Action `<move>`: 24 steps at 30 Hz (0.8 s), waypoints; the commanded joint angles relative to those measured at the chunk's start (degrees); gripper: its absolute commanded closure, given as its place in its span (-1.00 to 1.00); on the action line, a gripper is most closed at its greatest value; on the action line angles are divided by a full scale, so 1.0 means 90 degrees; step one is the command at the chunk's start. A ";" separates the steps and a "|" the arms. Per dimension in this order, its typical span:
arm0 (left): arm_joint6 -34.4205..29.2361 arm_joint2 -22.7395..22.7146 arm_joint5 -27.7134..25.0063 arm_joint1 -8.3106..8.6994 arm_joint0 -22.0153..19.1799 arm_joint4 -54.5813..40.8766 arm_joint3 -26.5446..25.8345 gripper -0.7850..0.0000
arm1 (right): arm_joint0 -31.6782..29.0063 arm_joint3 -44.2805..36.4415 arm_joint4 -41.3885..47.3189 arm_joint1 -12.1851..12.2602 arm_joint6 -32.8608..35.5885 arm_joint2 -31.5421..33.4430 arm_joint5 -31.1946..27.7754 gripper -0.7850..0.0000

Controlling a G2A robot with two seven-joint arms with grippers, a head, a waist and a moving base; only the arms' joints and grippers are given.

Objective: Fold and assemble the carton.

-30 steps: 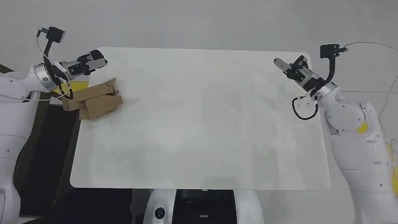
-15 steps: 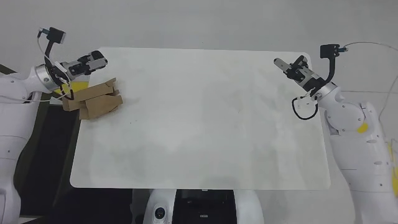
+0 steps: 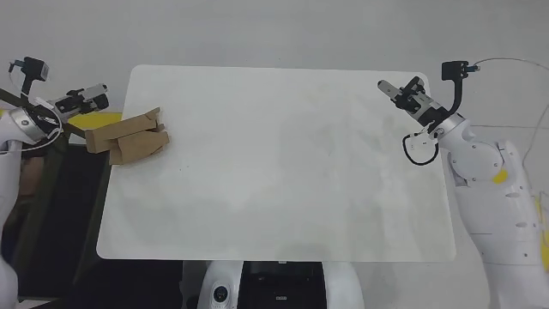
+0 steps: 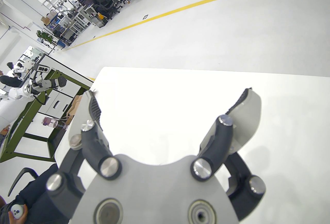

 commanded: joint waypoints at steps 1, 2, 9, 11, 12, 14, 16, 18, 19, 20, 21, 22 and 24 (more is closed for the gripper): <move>-0.0013 -0.0053 0.0014 0.0032 0.0000 0.0043 0.0116 -1.00 | 0.0000 0.0000 0.0000 0.0000 0.0000 0.0000 0.0000 -1.00; -0.0021 -0.0072 0.0022 0.0050 0.0006 0.0083 0.0155 -1.00 | 0.0000 0.0000 0.0000 0.0000 0.0000 0.0000 0.0000 -1.00; 0.0158 -0.0079 -0.0157 0.0177 0.0039 0.0792 0.0436 -1.00 | 0.0000 0.0000 0.0000 0.0000 0.0000 0.0000 0.0000 -1.00; 0.0244 -0.0081 -0.0243 0.0209 -0.0011 0.1053 0.0593 -1.00 | 0.0000 0.0000 0.0000 0.0000 0.0000 0.0000 0.0000 -1.00; 0.0260 -0.0072 -0.0259 0.0220 -0.0037 0.1141 0.0653 -1.00 | 0.0000 0.0000 0.0000 0.0000 0.0000 0.0000 0.0000 -1.00; 0.0273 -0.0046 -0.0271 0.0252 -0.0101 0.1422 0.0793 -1.00 | 0.0000 0.0000 0.0000 0.0000 0.0000 0.0000 0.0000 -1.00; 0.0293 0.0010 -0.0292 0.0268 -0.0183 0.1734 0.0932 -1.00 | 0.0000 0.0000 0.0000 0.0000 0.0000 0.0000 0.0000 -1.00; 0.0306 0.0121 -0.0304 0.0263 -0.0253 0.2002 0.1012 -1.00 | 0.0000 0.0000 0.0000 0.0000 0.0000 0.0000 0.0000 -1.00; 0.0312 0.0180 -0.0311 0.0261 -0.0287 0.2130 0.1062 -1.00 | 0.0000 0.0000 0.0000 0.0000 0.0000 0.0000 0.0000 -1.00; 0.0322 0.0225 -0.0321 0.0259 -0.0339 0.2258 0.1147 -1.00 | 0.0000 0.0000 0.0000 0.0000 0.0000 0.0000 0.0000 -1.00; 0.0341 0.0274 -0.0316 0.0256 -0.0397 0.2402 0.1229 -1.00 | 0.0000 0.0000 0.0000 0.0000 0.0000 0.0000 0.0000 -1.00; 0.0375 0.0325 -0.0298 0.0251 -0.0458 0.2542 0.1305 -1.00 | 0.0000 0.0000 0.0000 0.0000 0.0000 0.0000 0.0000 -1.00; 0.0425 0.0419 -0.0247 0.0235 -0.0584 0.2763 0.1454 -1.00 | 0.0000 0.0000 0.0000 0.0000 0.0000 0.0000 0.0000 -1.00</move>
